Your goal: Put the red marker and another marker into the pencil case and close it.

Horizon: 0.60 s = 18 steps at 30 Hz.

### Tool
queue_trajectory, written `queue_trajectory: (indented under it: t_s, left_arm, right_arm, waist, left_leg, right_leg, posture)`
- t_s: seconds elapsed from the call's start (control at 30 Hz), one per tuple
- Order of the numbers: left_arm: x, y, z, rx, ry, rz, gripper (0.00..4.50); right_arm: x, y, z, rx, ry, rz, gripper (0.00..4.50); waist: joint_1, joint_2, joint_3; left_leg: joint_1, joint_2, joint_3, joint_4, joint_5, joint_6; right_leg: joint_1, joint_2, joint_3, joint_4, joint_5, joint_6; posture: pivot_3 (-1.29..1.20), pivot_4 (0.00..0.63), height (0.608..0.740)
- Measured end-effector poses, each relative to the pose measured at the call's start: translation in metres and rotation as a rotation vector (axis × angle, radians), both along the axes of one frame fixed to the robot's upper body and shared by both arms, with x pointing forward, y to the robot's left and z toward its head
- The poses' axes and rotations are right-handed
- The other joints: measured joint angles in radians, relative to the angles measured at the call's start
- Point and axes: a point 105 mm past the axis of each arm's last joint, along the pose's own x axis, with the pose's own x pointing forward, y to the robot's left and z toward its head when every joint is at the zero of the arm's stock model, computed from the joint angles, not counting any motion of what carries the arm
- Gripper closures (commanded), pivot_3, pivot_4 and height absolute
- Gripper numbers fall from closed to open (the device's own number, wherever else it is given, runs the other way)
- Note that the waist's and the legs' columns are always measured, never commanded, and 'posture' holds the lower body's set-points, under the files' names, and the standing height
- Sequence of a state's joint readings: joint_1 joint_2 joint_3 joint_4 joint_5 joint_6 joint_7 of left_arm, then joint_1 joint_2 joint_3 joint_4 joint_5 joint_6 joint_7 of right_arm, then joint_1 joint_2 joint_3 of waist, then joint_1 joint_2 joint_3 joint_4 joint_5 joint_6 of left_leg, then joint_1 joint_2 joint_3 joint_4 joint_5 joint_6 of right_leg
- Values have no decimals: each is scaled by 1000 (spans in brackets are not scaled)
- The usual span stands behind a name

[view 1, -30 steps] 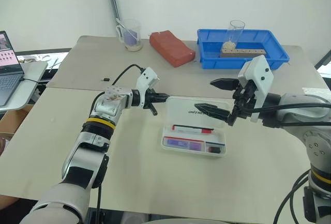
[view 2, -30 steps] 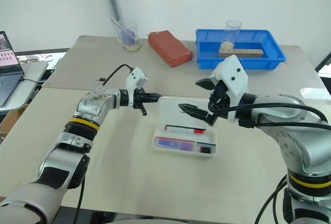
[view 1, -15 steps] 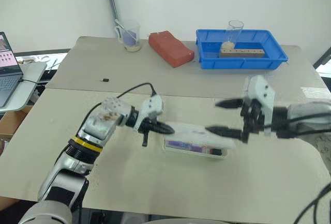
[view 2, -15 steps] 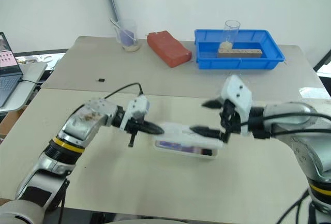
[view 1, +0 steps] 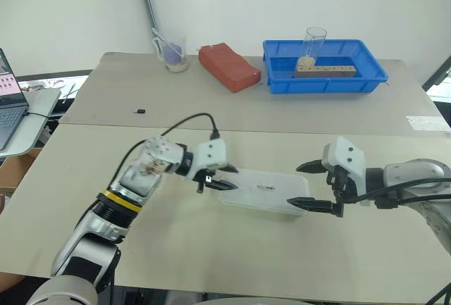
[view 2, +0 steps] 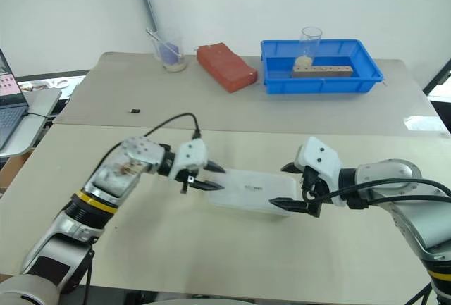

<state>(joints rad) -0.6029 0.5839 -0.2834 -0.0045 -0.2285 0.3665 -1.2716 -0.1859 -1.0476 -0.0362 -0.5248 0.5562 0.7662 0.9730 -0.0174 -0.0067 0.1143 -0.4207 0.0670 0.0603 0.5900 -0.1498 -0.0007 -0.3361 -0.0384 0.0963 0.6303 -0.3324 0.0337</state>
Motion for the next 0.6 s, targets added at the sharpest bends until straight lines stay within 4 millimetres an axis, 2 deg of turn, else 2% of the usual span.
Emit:
queue_trajectory:
  t_s: [0.03, 0.07, 0.13, 0.27, 0.4, 0.5, 0.6]
  left_arm:
    - [0, 6, 7, -22, -5, 21, 208]
    - [0, 17, 17, -48, -7, 59, 92]
    - [-1, 35, 23, -57, -7, 121, 92]
    - [-3, 67, 19, -40, 9, 247, 92]
    - [3, 99, 21, -35, -58, 421, 92]
    - [5, 106, 24, -42, -106, 482, 92]
    - [4, 104, 27, -47, -127, 485, 92]
  right_arm:
    - [2, -3, 1, 0, -3, -8, 0]
    - [5, -9, 4, 2, -9, -25, 0]
    - [9, -17, 6, -6, -17, -46, 0]
    - [18, -36, 7, -33, -40, -94, 0]
    - [28, -57, 13, -30, -93, -166, 0]
    - [33, -70, 12, -38, -127, -217, 0]
    - [35, -71, 9, -31, -132, -226, 0]
  waist:
    - [0, 0, 0]
    - [0, 0, 0]
    - [1, 0, 0]
    - [6, 0, 0]
    - [7, -1, 1]
    - [9, -1, 1]
    - [7, -1, 0]
  left_leg:
    - [0, 0, 0, 0, 0, 0]
    - [1, 0, 0, 0, 0, 0]
    - [2, 0, 0, 0, 0, 0]
    - [4, 0, 1, 0, 0, 0]
    - [5, 0, 1, -1, 0, 0]
    - [5, 0, 1, -1, 0, 0]
    - [5, 0, 2, -1, 0, 0]
  right_leg:
    - [0, 0, 0, 0, 0, 0]
    - [1, 0, 0, 0, 0, 0]
    - [2, 0, 0, 0, 0, 0]
    - [1, -1, 0, 0, 0, 0]
    - [1, -3, -1, -1, -1, -1]
    - [1, -3, -1, -1, -1, -1]
    - [2, -3, 0, 0, -1, -1]
  posture:
    - [0, 150, 740]
    - [0, 150, 740]
    - [0, 150, 740]
    - [0, 150, 740]
    - [0, 150, 740]
    - [0, 150, 740]
    - [0, 150, 740]
